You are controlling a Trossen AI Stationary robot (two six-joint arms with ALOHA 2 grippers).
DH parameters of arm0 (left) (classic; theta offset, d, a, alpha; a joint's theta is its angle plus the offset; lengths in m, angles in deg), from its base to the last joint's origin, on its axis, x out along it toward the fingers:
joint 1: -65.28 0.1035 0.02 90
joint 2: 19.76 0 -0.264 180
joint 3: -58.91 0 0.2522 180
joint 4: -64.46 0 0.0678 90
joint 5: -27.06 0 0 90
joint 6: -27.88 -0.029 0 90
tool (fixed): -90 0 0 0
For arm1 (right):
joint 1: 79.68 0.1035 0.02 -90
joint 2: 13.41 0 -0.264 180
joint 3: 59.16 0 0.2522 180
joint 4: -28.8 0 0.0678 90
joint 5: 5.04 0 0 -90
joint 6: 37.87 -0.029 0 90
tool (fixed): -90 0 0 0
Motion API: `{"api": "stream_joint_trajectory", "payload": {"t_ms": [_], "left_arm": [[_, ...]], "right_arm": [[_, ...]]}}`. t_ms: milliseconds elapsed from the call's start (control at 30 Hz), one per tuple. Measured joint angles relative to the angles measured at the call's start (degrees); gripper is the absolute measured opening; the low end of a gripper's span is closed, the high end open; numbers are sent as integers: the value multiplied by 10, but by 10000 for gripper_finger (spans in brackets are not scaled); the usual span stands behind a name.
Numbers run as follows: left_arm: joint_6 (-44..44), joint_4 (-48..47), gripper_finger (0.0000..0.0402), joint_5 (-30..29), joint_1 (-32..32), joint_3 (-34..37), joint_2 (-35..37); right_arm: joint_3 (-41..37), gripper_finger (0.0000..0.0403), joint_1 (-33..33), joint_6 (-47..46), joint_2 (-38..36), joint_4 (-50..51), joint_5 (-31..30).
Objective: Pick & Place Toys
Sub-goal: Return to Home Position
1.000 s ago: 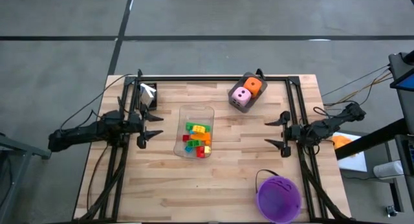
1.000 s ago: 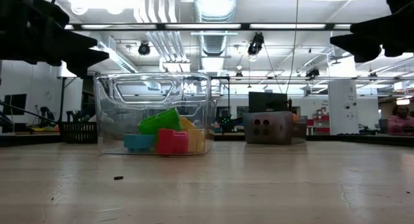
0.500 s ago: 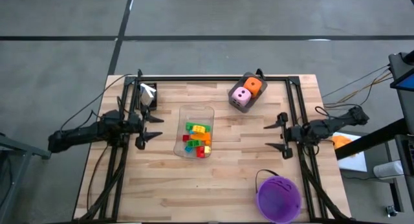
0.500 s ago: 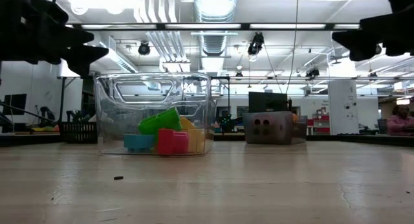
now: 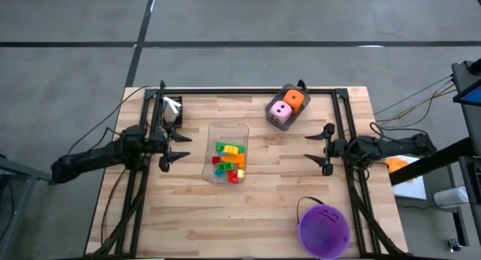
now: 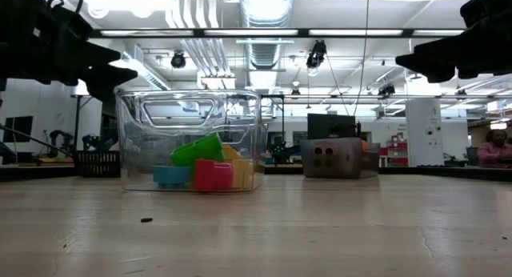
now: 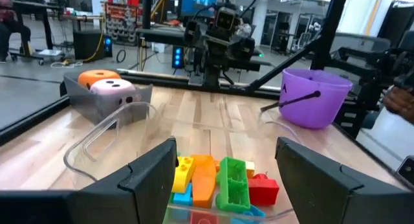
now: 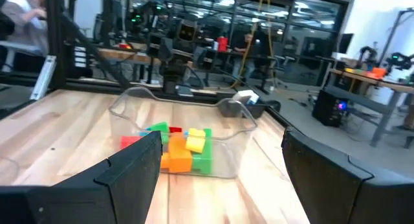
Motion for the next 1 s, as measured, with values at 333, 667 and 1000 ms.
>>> {"api": "stream_joint_trajectory", "payload": {"t_ms": [333,667,1000], "left_arm": [[-7,0,266,-1,0,0,-11],[37,-1,266,20,-1,-1,-4],[-36,1,266,12,-7,0,37]], "right_arm": [[0,311,0,-8,25,-3,-7],[9,311,0,-8,53,0,-12],[10,311,0,-8,63,-3,-9]]}}
